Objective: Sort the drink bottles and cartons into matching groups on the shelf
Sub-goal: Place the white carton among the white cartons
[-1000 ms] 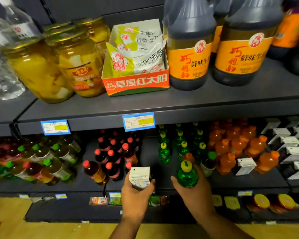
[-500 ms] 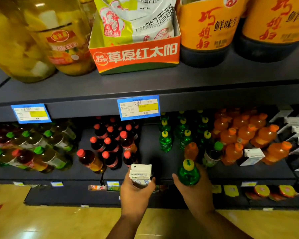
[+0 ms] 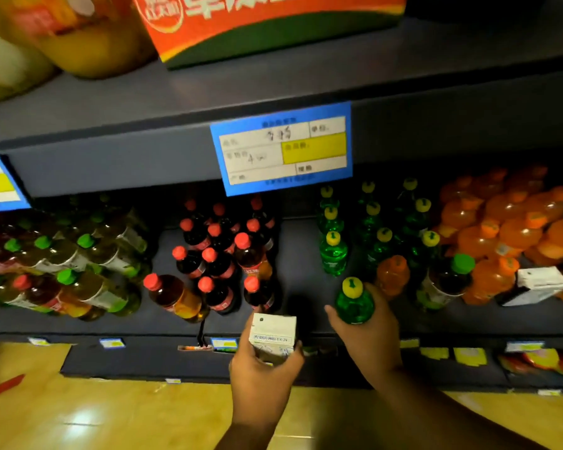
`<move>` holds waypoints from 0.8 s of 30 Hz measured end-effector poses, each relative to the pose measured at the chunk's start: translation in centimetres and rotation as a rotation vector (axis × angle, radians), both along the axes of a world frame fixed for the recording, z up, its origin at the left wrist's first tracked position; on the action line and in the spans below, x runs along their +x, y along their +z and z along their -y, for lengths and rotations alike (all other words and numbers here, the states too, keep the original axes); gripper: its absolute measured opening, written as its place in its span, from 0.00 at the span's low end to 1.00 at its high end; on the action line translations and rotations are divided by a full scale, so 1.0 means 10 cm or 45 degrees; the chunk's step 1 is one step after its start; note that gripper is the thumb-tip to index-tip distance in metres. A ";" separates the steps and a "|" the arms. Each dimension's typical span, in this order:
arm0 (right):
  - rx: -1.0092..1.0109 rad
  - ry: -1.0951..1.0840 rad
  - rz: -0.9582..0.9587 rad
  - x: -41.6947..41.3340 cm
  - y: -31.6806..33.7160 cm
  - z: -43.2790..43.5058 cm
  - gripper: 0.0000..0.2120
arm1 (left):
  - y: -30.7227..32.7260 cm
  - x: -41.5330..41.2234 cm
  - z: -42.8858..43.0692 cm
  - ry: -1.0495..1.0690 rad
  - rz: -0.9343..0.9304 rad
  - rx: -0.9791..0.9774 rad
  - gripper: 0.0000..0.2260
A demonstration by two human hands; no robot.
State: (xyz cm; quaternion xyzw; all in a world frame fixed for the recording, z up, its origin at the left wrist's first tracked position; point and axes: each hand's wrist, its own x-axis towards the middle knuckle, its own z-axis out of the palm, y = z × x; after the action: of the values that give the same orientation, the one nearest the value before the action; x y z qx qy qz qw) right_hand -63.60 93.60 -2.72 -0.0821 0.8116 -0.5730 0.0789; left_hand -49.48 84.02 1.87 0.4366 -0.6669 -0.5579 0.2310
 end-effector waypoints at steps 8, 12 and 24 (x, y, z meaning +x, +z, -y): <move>-0.024 0.009 -0.064 -0.29 -0.41 0.36 0.25 | -0.36 -0.04 0.12 0.004 -0.008 -0.020 0.38; -0.055 0.025 -0.056 -0.40 -0.57 0.47 0.24 | -0.46 -0.08 0.10 0.040 -0.046 -0.026 0.38; -0.011 -0.045 -0.025 -0.39 -0.91 0.51 0.26 | -0.58 -0.13 0.00 0.050 -0.059 -0.164 0.38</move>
State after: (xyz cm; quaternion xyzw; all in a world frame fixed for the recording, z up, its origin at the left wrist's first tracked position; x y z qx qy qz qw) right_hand -67.45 88.46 -11.81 -0.0735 0.8112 -0.5770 0.0604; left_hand -50.73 84.00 -3.92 0.4207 -0.6872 -0.5192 0.2848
